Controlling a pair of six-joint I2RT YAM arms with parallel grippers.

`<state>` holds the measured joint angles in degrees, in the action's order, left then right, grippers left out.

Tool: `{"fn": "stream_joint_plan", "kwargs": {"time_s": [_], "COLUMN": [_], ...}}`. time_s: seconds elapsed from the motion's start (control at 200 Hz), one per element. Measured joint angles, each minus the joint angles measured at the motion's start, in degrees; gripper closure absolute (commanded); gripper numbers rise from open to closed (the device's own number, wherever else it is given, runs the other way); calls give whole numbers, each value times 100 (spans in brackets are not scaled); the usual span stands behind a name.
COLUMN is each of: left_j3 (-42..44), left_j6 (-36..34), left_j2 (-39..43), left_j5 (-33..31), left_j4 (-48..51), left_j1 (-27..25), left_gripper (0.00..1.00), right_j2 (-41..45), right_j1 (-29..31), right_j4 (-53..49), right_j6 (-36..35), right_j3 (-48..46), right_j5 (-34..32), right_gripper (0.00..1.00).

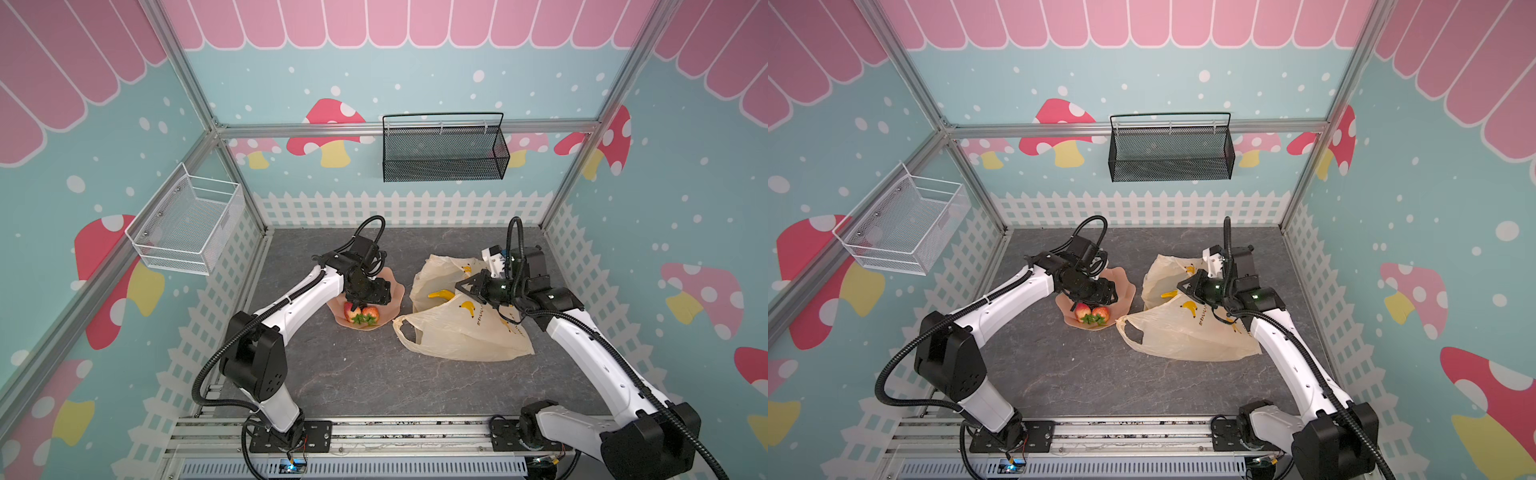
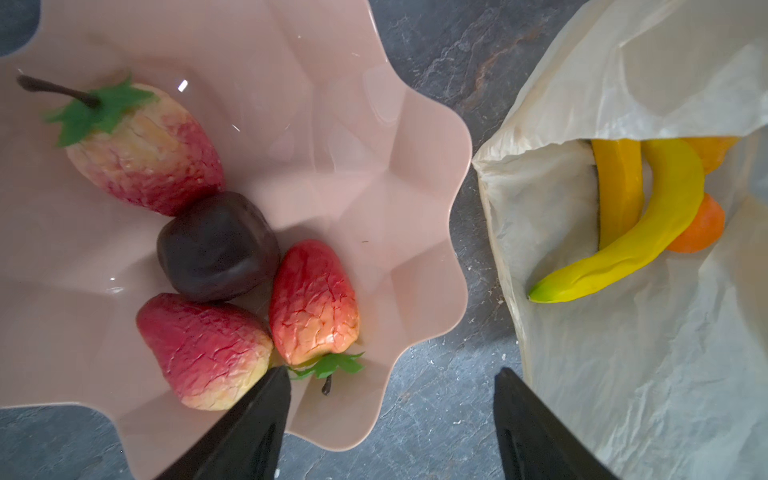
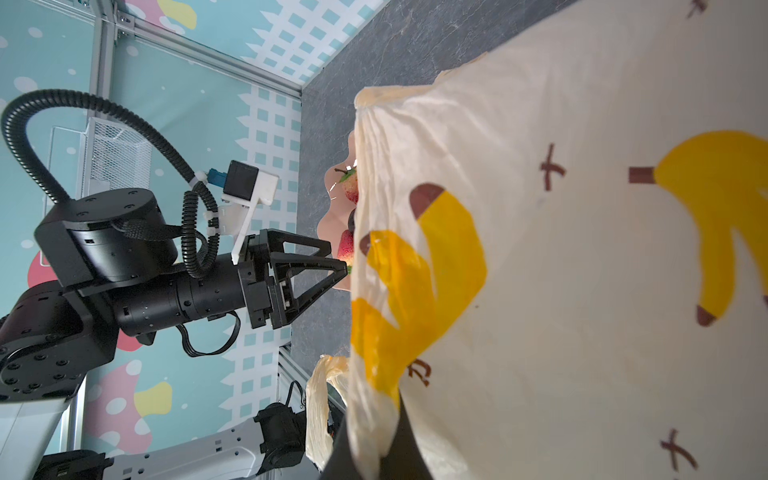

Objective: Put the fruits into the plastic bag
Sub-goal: 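Lift the open left gripper out of the bag and over the pink bowl, then lower the left gripper around the red strawberry in the bowl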

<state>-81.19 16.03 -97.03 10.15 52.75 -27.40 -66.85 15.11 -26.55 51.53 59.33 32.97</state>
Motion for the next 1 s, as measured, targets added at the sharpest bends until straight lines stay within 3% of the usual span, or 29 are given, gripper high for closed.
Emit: {"fn": "stream_joint_plan", "kwargs": {"time_s": [0.535, 1.001], "left_j3": [-61, -271], "left_j6": [181, 361], "left_j2": [-739, -901], "left_j5": [-339, -857], "left_j4": [177, 345], "left_j1": [-151, -313], "left_gripper": [28, 28], "right_j2": [0, 0], "right_j1": [0, 0], "right_j4": [-2, 0], "right_j6": [0, -2], "right_j3": [0, 0], "right_j5": [2, 4], "right_gripper": [100, 100]}}
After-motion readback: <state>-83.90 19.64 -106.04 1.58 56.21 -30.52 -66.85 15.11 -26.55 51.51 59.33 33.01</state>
